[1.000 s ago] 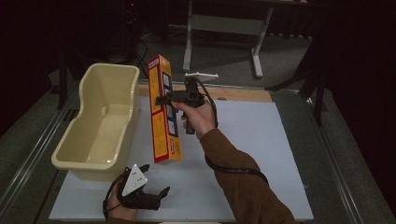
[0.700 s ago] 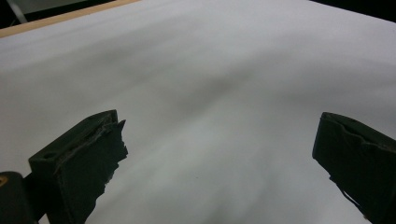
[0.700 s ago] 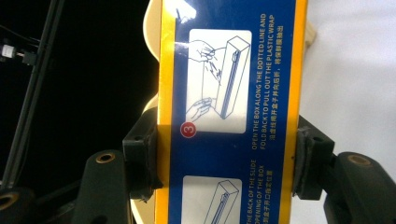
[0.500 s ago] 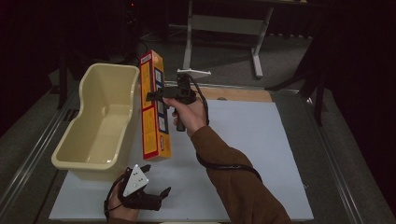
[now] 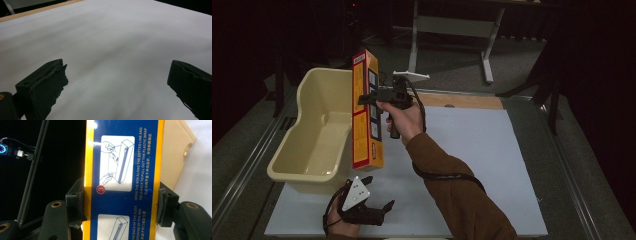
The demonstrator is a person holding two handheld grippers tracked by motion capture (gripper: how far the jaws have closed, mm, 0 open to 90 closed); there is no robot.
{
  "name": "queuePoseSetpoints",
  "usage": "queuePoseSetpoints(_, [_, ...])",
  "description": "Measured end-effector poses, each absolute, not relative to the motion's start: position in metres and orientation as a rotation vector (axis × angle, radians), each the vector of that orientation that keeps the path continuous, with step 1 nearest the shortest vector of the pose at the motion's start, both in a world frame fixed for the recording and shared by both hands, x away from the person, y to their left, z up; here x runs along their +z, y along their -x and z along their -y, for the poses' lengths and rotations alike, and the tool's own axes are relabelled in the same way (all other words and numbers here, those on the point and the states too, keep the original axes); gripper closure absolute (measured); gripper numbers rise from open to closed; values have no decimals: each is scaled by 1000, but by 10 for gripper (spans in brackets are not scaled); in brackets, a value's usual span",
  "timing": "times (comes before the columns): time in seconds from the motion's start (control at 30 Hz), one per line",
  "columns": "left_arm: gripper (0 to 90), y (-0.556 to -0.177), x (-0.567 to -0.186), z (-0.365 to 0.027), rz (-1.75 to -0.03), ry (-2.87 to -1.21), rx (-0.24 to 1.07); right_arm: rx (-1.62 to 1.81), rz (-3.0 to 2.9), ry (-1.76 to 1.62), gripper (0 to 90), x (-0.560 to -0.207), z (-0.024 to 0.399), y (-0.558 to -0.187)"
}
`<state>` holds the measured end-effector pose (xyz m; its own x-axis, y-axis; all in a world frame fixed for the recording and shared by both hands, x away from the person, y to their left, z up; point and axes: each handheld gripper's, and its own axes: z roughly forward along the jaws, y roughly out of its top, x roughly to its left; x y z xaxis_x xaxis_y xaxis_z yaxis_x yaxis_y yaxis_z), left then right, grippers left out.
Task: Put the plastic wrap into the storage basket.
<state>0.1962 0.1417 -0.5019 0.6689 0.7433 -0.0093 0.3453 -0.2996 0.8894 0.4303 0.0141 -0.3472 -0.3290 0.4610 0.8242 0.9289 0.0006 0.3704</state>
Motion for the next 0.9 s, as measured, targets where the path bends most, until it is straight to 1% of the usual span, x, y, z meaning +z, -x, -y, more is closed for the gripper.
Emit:
queuePoseSetpoints(0.6, [18,-195,-501,-141,-845,-1897,506,-1310,1746,1402,388,-345,-34,-426])
queuePoseSetpoints(0.9, [18,-194,-500,-143,-842,-1878,506,-1314,1706,1412,387,-348,-54,-425])
